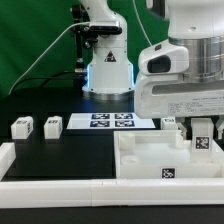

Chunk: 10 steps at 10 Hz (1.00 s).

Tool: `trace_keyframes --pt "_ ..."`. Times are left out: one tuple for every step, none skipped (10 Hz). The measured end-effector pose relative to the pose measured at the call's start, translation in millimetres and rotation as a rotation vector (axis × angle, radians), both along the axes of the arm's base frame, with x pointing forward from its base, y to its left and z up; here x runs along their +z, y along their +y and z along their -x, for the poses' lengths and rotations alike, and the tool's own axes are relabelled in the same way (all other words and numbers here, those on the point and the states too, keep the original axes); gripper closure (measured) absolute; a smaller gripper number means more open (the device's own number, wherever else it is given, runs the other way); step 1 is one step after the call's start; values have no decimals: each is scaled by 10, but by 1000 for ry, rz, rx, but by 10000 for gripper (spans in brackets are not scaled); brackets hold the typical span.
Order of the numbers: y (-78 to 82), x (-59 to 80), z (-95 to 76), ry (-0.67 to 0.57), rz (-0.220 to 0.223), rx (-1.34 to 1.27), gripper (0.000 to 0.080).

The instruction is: Assemble one leg

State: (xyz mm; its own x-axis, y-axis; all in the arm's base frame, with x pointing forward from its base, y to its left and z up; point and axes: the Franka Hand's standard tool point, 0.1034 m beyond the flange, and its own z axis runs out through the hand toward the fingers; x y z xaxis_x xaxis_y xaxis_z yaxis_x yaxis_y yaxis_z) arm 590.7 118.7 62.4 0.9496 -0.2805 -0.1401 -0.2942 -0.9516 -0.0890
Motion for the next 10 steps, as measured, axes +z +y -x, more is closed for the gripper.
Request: trace_keyframes --pt "14 4 1 17 8 -131 508" --pt "20 4 2 30 18 -231 508" --pt "27 4 3 46 27 -343 508" --pt "43 6 8 64 35 -455 506" --pt "62 12 12 76 45 -545 506" --pt "84 13 17 96 61 -686 506" --pt "90 12 18 108 70 -772 506" --pt "94 12 17 117 71 -827 506" --pt "111 13 19 141 82 -975 506" --pt "121 15 17 147 89 -1031 506"
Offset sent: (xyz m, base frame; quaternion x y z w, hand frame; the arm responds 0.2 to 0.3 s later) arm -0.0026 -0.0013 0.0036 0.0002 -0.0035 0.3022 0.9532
